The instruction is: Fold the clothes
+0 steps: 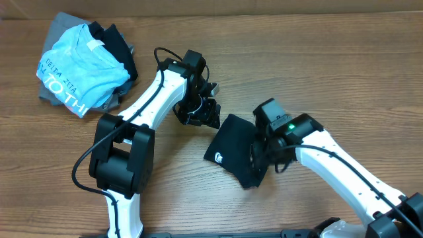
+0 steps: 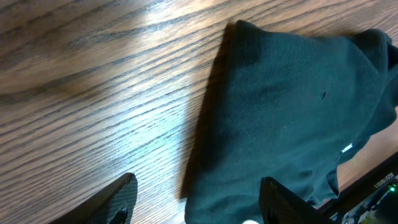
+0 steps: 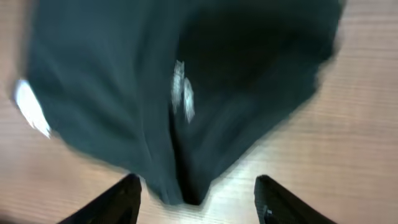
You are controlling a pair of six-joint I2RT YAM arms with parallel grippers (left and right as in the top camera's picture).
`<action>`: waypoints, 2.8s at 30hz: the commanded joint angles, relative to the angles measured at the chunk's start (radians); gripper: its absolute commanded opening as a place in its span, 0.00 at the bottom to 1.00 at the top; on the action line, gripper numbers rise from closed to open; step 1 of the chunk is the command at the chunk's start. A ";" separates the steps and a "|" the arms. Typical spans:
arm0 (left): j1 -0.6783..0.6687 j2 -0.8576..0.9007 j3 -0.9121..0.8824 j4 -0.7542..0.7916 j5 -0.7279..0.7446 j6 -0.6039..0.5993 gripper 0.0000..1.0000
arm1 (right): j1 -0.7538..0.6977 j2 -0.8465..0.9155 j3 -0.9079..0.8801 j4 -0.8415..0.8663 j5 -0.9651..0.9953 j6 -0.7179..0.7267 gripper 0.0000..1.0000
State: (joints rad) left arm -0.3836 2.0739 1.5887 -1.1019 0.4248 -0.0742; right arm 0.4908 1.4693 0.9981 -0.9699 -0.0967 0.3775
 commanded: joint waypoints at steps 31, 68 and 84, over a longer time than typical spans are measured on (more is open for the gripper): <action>0.004 -0.017 0.013 0.013 -0.009 0.019 0.78 | -0.236 0.107 0.031 -0.062 -0.085 0.090 0.29; -0.221 0.206 -0.035 0.180 0.415 0.268 0.51 | -0.238 0.112 -0.181 0.154 -0.098 0.203 0.04; -0.039 0.198 0.233 -0.119 0.405 0.323 0.04 | -0.238 -0.082 0.067 -0.111 -0.106 0.141 0.49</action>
State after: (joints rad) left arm -0.5262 2.2787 1.6932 -1.1694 0.8112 0.2008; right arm 0.2558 1.4899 0.9581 -1.0611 -0.2016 0.5575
